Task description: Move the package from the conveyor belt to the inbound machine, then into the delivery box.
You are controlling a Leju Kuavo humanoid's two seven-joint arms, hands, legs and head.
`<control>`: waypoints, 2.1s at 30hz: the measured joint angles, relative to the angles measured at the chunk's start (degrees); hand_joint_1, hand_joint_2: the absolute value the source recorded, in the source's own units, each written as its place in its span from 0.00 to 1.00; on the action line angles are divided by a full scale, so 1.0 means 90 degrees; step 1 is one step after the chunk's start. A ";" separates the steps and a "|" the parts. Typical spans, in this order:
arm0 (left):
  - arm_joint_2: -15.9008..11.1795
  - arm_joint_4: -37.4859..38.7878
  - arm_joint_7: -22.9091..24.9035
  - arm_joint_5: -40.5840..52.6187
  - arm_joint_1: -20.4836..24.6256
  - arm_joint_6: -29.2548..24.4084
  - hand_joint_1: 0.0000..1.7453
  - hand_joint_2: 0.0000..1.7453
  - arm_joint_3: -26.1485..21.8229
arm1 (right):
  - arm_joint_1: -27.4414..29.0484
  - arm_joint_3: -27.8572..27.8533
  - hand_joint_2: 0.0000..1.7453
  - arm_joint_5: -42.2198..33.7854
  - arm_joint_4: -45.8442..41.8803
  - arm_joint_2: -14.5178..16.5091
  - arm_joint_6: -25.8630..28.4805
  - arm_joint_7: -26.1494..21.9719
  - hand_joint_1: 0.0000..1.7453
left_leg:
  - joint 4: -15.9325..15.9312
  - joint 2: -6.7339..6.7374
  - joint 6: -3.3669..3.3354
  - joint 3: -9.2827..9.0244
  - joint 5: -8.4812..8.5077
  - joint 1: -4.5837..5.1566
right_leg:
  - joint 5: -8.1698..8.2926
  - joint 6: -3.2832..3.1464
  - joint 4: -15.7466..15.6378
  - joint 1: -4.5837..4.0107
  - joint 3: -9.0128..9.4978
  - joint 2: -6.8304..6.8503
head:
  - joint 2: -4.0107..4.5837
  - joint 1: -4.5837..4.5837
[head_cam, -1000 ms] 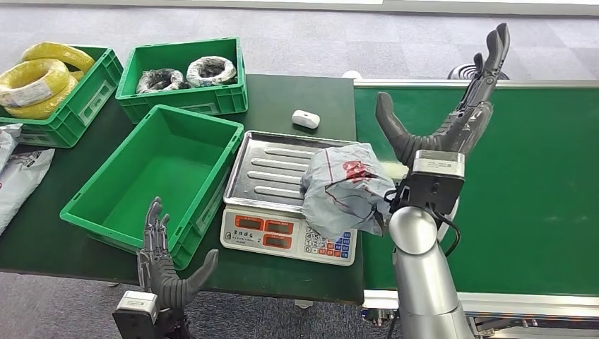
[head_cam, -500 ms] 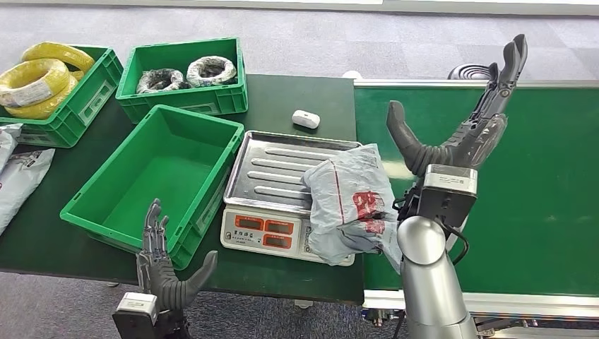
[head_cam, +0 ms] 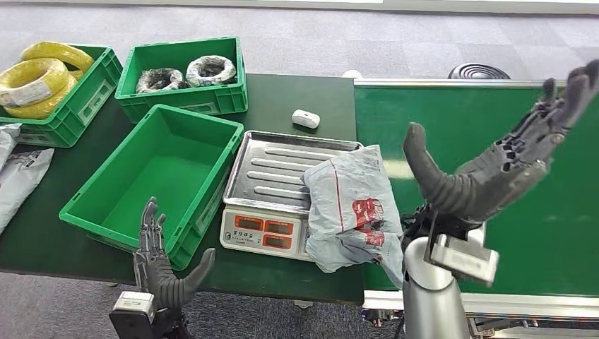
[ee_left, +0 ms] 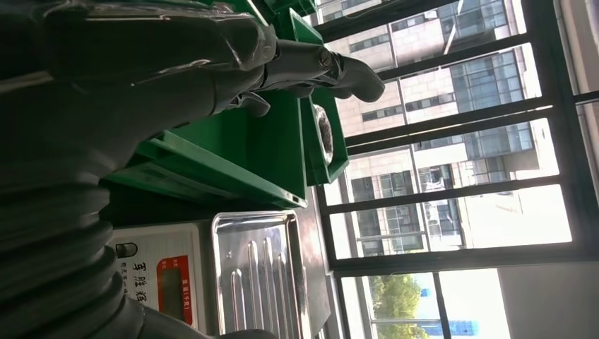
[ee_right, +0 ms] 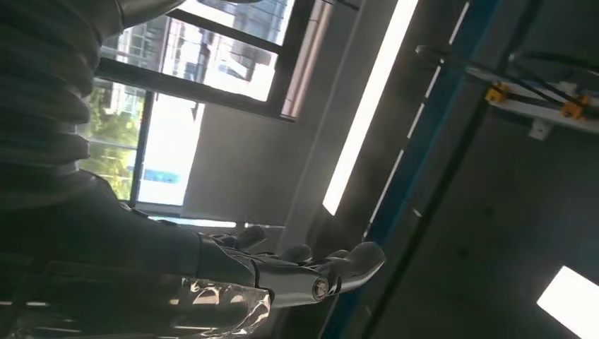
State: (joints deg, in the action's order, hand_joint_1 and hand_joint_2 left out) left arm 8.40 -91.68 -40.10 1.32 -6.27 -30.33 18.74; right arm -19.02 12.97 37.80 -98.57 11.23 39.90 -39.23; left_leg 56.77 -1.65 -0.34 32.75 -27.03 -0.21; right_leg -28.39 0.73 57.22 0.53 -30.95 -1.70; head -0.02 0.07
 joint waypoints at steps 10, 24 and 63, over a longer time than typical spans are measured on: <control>-0.0018 -0.0218 -0.0001 0.0119 -0.0118 -0.0048 0.00 1.00 -0.0070 | 0.0730 0.0265 1.00 0.0234 -0.1627 0.0223 0.0004 -0.0076 0.00 | -0.0001 0.0002 0.0001 -0.0004 0.0000 0.0000 | -0.0002 -0.0003 0.0000 0.0000 0.0005 -0.0001 | -0.0001 0.0001; -0.0262 -0.1482 0.0314 0.1573 0.0552 0.0045 0.00 1.00 0.0432 | 0.1492 0.0412 1.00 -0.0550 -0.2160 0.0441 0.0001 -0.0076 0.00 | -0.0001 -0.0003 0.0002 -0.0010 0.0000 -0.0001 | -0.0003 -0.0004 -0.0001 0.0000 -0.0003 0.0006 | -0.0001 0.0001; 0.1050 0.6074 0.2259 0.5484 0.3804 0.1501 0.00 1.00 0.4052 | 0.2121 -0.1237 1.00 -0.0684 -0.2919 0.0937 0.0001 -0.0076 0.00 | 0.0003 0.0005 -0.0005 -0.0005 0.0003 0.0001 | 0.0007 -0.0005 -0.0002 0.0001 0.0001 -0.0004 | -0.0001 -0.0002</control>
State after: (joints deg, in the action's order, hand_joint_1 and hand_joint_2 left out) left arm 17.85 -37.01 -19.77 50.67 27.97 -16.82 55.21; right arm 0.07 1.84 31.65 -124.84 19.66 39.91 -39.91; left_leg 56.79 -1.61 -0.38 32.71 -27.00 -0.20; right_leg -28.33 0.68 57.20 0.54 -30.94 -1.73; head -0.02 0.04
